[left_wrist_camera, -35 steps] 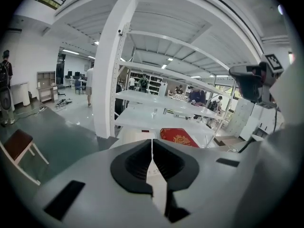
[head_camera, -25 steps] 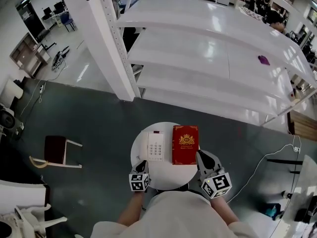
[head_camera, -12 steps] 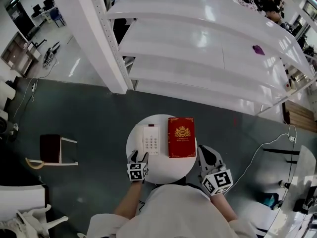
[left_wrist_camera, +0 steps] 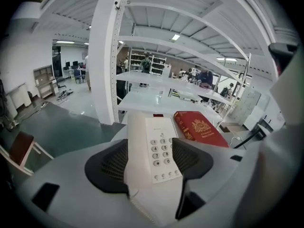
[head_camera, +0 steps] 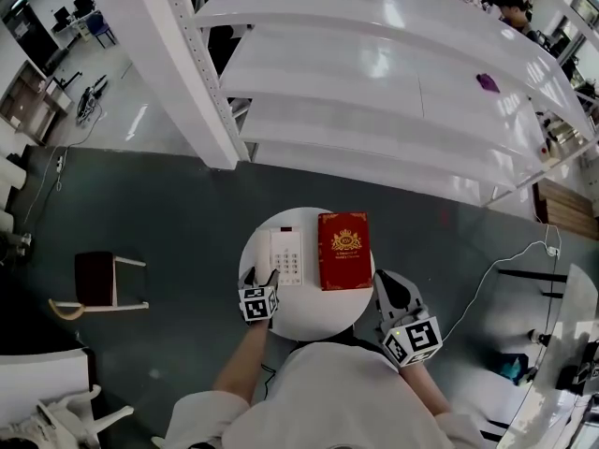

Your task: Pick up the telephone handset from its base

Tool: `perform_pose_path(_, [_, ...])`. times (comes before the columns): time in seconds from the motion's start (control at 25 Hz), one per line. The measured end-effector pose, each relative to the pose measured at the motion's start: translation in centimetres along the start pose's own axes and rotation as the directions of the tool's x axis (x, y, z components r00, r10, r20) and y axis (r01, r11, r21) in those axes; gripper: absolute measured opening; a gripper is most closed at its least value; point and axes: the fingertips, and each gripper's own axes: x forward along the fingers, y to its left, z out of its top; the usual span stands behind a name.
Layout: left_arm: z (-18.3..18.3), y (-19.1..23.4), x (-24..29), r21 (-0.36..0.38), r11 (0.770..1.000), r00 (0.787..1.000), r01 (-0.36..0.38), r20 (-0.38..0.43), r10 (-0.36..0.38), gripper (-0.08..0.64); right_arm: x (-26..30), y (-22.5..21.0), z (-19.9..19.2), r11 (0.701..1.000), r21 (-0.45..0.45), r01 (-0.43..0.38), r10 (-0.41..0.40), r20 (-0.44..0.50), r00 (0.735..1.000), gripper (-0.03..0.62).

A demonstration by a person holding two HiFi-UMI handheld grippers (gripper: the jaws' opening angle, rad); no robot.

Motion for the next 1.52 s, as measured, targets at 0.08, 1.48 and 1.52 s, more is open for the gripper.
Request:
perform_pose_path(0.08, [0.1, 0.5, 0.6, -0.013, 1.000, 1.000, -0.004, -0.014, 0.004, 0.281, 0.0, 0.1, -0.1, 1.000, 0.002, 0.003, -0.003, -0.003, 1.000, 0.009])
perform_pose_path(1.48, [-0.6, 4.1, 9.4, -0.066, 0.997, 0.961, -0.040, -0.276, 0.020, 0.281, -0.4, -1.2, -2.7, 0.994, 0.052, 0.098, -0.094, -0.073, 0.993, 0.009])
perform_pose_path(1.52, [-0.6, 4.1, 9.5, -0.070, 0.997, 0.960, -0.038, -0.279, 0.017, 0.279, -0.4, -1.2, -2.7, 0.994, 0.053, 0.101, -0.097, -0.074, 0.993, 0.009])
